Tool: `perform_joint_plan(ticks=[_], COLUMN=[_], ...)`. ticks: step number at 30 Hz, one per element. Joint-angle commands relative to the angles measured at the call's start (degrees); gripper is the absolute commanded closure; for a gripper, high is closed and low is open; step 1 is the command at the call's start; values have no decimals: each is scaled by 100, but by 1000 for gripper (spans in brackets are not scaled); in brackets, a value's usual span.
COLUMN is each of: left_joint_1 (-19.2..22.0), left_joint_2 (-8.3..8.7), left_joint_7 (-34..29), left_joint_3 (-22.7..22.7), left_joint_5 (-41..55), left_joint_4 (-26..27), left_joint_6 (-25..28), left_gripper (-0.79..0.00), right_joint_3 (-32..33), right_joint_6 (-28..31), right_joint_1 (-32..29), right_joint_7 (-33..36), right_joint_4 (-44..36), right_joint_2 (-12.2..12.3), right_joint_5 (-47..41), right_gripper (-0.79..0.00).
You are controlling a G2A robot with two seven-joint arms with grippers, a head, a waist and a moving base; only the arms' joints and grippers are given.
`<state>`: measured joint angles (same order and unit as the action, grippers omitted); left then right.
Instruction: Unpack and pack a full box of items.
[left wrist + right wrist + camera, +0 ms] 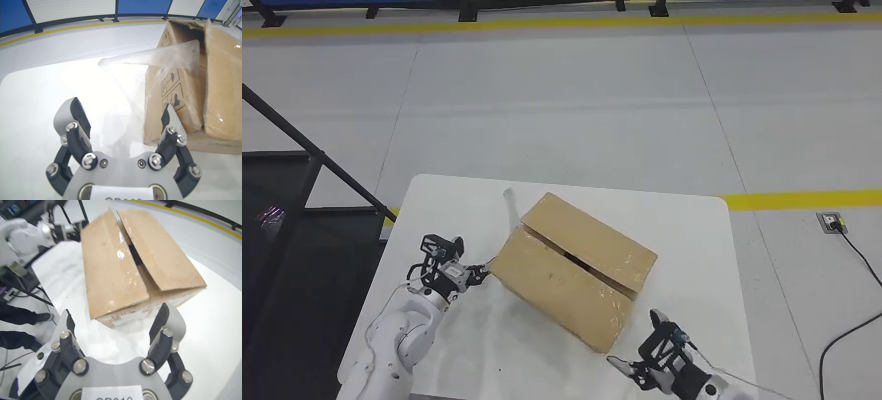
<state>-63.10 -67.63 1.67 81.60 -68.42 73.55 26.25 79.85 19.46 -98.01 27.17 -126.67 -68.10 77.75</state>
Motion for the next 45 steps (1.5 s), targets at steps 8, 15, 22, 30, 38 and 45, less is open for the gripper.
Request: perform_joint_plan(ticks=[8,15,22,30,38,45], left_joint_1=[-171,-283,-477,-751,-1199,-3350], left_joint_2=[19,26,41,63,78,135], left_joint_7=[-13,54,101,68,281,448], left_joint_3=[-31,-89,-96,-137,59,1168], left_joint_5=[1,-5,-19,-176,-187,-704], left_joint_4=[116,206,431,875,1665,5097], left_joint_6=[73,153,183,169,-372,-1735], left_gripper=[-785,-785,-785,-785,-785,-785], right_joint_3=[-710,-1015,-973,-778,-500,81], right_joint_6=[-804,-1565,-1826,-1960,-1753,-1060], right_joint_1=[58,565,769,847,725,322], right_joint_7=[558,816,840,632,356,-463], right_joint_4=[256,589,724,841,692,146], right_joint_2=[-55,-152,-190,-211,-201,-158], right_joint_5=[1131,1320,1326,1171,806,-396], right_gripper=[-785,-785,-785,-785,-785,-785])
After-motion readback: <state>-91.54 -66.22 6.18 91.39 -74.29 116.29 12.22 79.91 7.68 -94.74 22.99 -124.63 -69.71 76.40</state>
